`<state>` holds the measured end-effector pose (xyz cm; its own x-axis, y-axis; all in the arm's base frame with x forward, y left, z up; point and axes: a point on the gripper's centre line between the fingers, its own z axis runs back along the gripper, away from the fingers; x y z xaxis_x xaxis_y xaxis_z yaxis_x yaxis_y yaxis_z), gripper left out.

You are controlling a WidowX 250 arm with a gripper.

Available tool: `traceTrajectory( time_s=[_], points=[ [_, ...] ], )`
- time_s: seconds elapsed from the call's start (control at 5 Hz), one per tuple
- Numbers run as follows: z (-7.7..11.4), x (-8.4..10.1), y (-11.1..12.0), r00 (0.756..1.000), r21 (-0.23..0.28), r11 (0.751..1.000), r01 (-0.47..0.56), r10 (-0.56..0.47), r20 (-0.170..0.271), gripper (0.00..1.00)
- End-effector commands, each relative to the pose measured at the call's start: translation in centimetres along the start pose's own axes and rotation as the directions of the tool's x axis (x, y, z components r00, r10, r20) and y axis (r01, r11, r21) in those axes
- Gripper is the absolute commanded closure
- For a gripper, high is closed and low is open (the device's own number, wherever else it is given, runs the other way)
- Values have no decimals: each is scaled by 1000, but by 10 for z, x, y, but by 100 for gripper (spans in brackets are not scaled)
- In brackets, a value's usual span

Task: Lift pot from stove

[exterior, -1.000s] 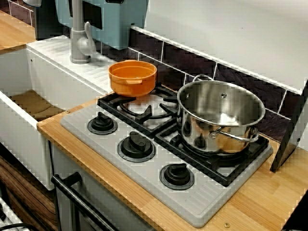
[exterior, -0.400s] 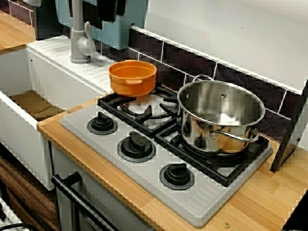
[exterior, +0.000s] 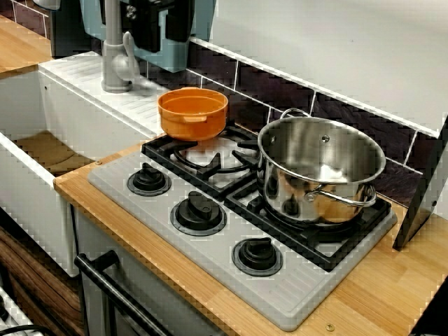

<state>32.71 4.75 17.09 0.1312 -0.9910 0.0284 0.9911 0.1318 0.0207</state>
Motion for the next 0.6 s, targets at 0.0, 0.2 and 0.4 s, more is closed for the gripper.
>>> traceTrajectory(
  time_s=[0.0, 0.2, 0.4],
  points=[
    [-17, -11, 24, 996, 40, 997, 70, -72, 48, 0],
    [-22, -15, 28, 995, 39, 997, 67, -70, 78, 0],
    [-31, -14, 26, 996, 38, 996, 80, -82, 40, 0]
  ],
)
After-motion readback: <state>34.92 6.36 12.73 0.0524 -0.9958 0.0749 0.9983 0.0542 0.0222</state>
